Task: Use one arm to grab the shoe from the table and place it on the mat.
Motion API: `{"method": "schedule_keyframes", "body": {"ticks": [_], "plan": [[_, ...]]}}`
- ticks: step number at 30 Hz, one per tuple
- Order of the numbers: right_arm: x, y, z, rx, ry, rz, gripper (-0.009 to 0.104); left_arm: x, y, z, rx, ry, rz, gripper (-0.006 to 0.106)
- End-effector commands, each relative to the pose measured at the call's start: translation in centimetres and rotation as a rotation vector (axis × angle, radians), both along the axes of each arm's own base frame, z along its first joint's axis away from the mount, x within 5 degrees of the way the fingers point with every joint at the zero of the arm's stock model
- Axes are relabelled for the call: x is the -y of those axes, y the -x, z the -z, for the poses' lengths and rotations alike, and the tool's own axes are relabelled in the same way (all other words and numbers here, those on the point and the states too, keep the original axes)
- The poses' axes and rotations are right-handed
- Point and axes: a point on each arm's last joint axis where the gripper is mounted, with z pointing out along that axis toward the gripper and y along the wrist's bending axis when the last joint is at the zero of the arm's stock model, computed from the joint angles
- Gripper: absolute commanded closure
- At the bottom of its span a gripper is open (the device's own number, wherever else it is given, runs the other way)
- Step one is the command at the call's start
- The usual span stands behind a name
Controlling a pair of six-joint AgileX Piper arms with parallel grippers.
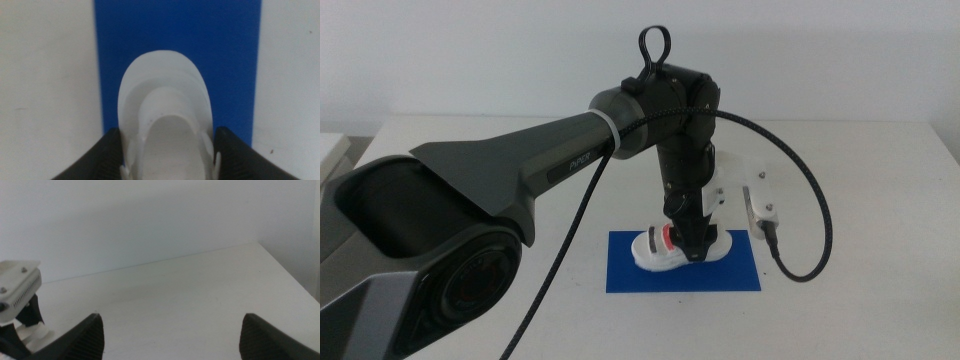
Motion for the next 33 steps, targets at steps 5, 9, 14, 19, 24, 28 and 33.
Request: {"method": "schedule_keyframes", "body": {"ticks": [5,9,14,19,24,28,33], "plan": [[0.0,0.0,0.0,0.01,0.01,0.0,0.016,-0.1,0.4,0.7,-0.036,-0.009,-0.015,0.1],[0.0,0.0,0.0,0.01,0.01,0.0,0.016,-0.1,0.4,0.7,-0.036,-0.009,-0.015,0.089],[0.0,0.0,0.0,0.01,0.01,0.0,0.016,0.0,0.4,1.9,-0.054,-0.015,0.027,0.029],[0.0,0.0,0.0,0.01,0.01,0.0,0.016,0.1,0.2,1.5,-0.036,-0.013,0.028,0.007],[0.0,0.0,0.0,0.01,0.01,0.0,0.016,-0.2,0.1,-4.6,0.072,0.067,-0.089,0.007],[0.0,0.0,0.0,0.01,0.01,0.0,0.016,-2.1,1.5,-11.9,0.195,0.154,-0.163,0.007],[0.0,0.0,0.0,0.01,0.01,0.0,0.016,-7.2,3.8,-21.2,0.245,0.36,-0.591,0.007]]}}
